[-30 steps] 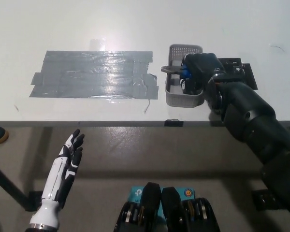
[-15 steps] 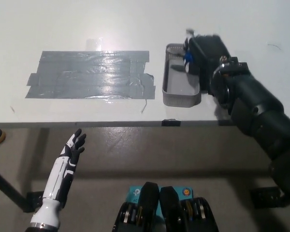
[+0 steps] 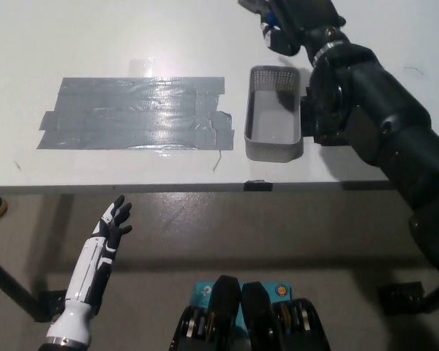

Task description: The robot picks the blue plier placed on top of the container and places it on the grey area of the table

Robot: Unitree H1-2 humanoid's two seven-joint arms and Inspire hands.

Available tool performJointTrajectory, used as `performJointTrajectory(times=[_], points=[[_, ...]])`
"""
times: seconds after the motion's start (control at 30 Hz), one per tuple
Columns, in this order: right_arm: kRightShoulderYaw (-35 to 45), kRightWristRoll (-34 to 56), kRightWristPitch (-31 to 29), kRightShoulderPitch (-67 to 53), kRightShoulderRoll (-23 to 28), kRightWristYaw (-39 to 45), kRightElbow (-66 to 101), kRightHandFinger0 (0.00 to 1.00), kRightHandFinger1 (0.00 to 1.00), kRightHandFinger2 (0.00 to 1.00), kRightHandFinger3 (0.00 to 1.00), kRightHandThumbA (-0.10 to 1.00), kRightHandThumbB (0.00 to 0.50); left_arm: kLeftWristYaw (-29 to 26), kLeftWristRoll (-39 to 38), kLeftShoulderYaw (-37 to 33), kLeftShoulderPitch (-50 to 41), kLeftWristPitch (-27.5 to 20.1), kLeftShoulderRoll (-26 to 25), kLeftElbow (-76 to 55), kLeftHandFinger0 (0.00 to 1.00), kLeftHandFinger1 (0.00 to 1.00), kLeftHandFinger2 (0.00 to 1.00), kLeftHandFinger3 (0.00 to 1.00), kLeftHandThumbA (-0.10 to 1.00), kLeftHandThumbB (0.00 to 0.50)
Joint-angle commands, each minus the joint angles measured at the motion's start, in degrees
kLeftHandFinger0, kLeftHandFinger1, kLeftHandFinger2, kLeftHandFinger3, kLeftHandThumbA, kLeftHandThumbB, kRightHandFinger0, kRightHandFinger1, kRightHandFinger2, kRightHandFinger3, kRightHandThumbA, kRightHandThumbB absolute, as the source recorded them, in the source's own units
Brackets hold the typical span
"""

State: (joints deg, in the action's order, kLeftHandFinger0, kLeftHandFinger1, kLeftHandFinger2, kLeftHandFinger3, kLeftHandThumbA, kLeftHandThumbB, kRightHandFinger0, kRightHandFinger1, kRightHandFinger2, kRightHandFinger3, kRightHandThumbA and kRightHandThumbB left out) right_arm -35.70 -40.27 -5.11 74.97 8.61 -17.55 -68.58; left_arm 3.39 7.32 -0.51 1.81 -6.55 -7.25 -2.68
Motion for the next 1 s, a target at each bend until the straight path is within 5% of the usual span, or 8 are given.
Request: performJointTrajectory(times=[0.0, 0.33, 0.47, 0.83, 0.87, 0.9, 0.93, 0.97], points=[[-0.23, -1.63, 0.04, 5.06, -3.01, -3.12, 0.23, 0.01, 0.54, 0.98, 0.84, -0.1, 0.167, 0.07, 0.53, -0.24, 0.52, -0.39, -0.74, -2.48, 0.94, 0.98, 1.0, 1.0, 1.0, 0.0], [-0.41, -0.78, -1.36, 5.02, -11.92, -1.61, -6.54, 0.0, 0.4, 0.82, 0.35, -0.1, 0.199, -0.09, 0.69, -1.1, 0.47, -0.72, 0.16, -2.56, 0.95, 0.97, 1.0, 1.0, 1.0, 0.0], [-0.64, -0.68, -0.74, 5.29, -15.4, -0.64, -9.09, 0.02, 0.41, 0.83, 0.41, -0.1, 0.204, -0.13, 0.63, -1.05, 0.06, -0.54, 0.14, -3.0, 0.96, 0.97, 1.0, 1.0, 1.0, 0.0], [-1.29, -0.92, -0.96, 2.95, -18.24, -2.2, -11.91, 0.0, 0.13, 0.5, 0.64, -0.1, 0.193, 0.12, 1.08, -2.14, -0.2, -0.65, -0.1, -4.13, 0.95, 0.97, 1.0, 1.0, 0.98, 0.0], [-1.26, -0.81, -1.2, 2.81, -18.15, -2.31, -11.93, 0.05, 0.2, 0.6, 0.69, -0.09, 0.201, 0.13, 1.17, -2.22, -0.12, -0.58, -0.13, -4.19, 0.95, 0.97, 1.0, 1.0, 0.98, 0.0], [-1.0, -0.43, -1.56, 2.57, -18.05, -1.79, -12.01, 0.33, 0.53, 0.89, 1.0, 0.07, 0.249, 0.13, 1.4, -2.37, -0.03, -0.38, -0.11, -4.37, 0.95, 0.97, 1.0, 1.0, 0.98, 0.0], [-0.73, -0.05, -1.62, 2.57, -18.05, -0.93, -12.12, 0.49, 0.68, 0.94, 1.0, 0.12, 0.239, 0.12, 1.56, -2.43, 0.11, -0.2, -0.12, -4.51, 0.95, 0.97, 1.0, 1.0, 0.98, 0.0], [-0.14, 0.68, -1.64, 2.48, -18.09, 0.81, -12.22, 0.98, 1.0, 1.0, 1.0, 0.3, 0.296, 0.2, 1.85, -2.53, 0.12, 0.23, -0.25, -4.62, 0.97, 0.97, 1.0, 1.0, 0.99, 0.0]])
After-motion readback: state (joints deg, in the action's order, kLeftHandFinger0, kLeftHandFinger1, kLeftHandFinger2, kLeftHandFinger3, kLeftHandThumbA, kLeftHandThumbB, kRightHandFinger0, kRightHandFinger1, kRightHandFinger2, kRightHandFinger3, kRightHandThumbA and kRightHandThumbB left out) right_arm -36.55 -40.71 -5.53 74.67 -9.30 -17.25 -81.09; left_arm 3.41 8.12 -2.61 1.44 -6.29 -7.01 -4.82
